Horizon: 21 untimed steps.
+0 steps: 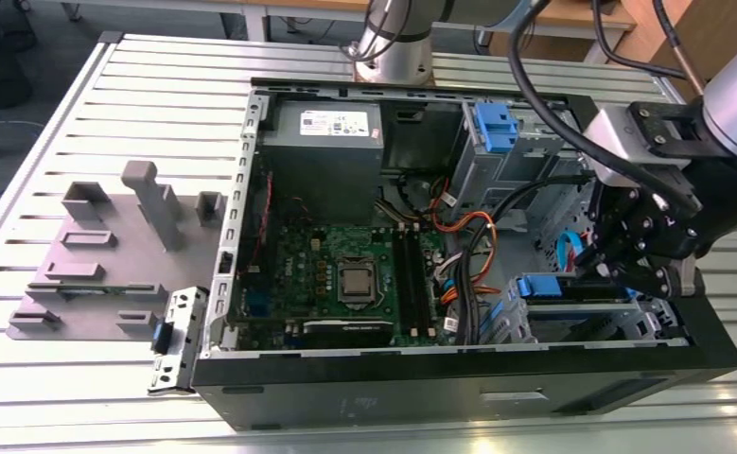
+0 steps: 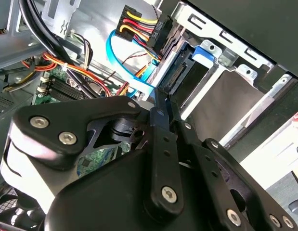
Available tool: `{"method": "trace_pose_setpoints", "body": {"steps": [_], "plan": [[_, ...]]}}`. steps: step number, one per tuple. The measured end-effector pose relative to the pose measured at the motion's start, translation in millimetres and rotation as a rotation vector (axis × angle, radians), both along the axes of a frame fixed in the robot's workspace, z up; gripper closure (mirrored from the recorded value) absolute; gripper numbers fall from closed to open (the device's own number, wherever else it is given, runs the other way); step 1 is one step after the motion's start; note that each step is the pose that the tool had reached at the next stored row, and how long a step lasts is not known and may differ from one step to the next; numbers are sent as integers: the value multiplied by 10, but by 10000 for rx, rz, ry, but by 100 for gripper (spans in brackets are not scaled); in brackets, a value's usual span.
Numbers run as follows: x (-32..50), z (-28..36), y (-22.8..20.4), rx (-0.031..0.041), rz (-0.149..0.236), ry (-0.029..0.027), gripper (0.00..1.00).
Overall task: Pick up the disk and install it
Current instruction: 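Insert the first disk wire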
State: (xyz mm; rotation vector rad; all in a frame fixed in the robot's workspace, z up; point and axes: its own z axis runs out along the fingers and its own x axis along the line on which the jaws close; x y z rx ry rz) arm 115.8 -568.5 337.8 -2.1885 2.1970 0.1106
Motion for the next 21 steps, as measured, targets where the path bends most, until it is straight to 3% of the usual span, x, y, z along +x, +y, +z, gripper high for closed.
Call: {"method": "trace_pose_setpoints", "body": {"steps": [21], "plan": [[0, -9, -26, 6, 0, 0, 84]]}}
